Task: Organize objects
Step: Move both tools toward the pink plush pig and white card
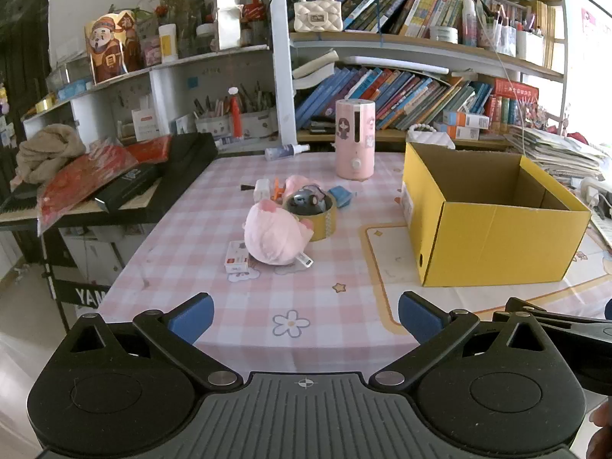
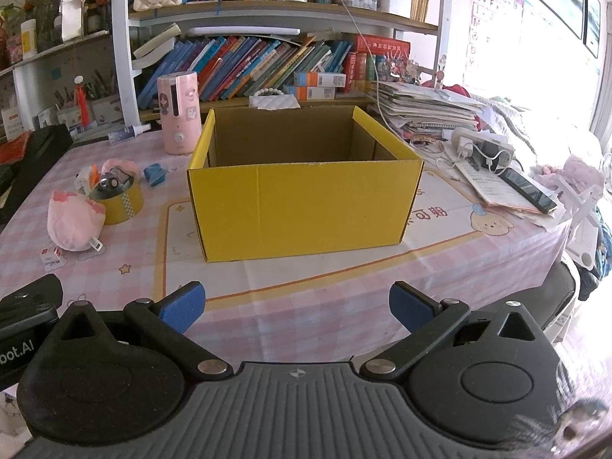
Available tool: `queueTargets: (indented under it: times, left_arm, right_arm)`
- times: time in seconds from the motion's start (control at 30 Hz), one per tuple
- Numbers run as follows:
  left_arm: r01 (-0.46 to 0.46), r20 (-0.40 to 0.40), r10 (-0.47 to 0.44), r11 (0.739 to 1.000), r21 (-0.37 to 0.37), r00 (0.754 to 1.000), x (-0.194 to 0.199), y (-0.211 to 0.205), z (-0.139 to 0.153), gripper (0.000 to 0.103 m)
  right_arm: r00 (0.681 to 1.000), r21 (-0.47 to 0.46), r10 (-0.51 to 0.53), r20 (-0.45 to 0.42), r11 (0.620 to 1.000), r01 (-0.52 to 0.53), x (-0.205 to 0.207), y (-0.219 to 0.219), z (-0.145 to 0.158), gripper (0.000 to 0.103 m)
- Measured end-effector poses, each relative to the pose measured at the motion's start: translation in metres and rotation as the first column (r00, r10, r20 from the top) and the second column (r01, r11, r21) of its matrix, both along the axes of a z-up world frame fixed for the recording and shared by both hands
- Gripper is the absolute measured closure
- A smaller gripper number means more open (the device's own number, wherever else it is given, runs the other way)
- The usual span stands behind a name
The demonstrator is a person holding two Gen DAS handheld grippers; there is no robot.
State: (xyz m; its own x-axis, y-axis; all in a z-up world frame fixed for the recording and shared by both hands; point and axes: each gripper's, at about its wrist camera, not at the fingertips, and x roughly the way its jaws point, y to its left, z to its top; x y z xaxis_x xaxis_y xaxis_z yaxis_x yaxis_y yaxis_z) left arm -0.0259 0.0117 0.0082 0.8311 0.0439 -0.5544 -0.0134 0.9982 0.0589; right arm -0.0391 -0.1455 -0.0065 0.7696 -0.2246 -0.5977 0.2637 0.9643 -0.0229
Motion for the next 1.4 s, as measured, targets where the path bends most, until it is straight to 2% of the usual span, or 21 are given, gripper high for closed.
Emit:
queueTargets:
  times: [0.7, 1.4]
  left_arm:
    - [-0.003, -0.01, 0.003, 1.0, -0.009, 1.0, 0.0, 0.011, 0.002, 0.0]
    - [-0.073, -0.023, 0.072, 0.996, -0.044, 0.997, 0.006, 0.067, 0.004, 0.0]
  right_arm:
    - [1.0, -0.006, 0.006, -0.011, 1.0, -0.006, 0.002, 0.014, -0.001, 0.0]
    - [0.996, -0.019, 0.093, -0.015, 0.995, -0.093, 0.016, 0.063, 0.005, 0.0]
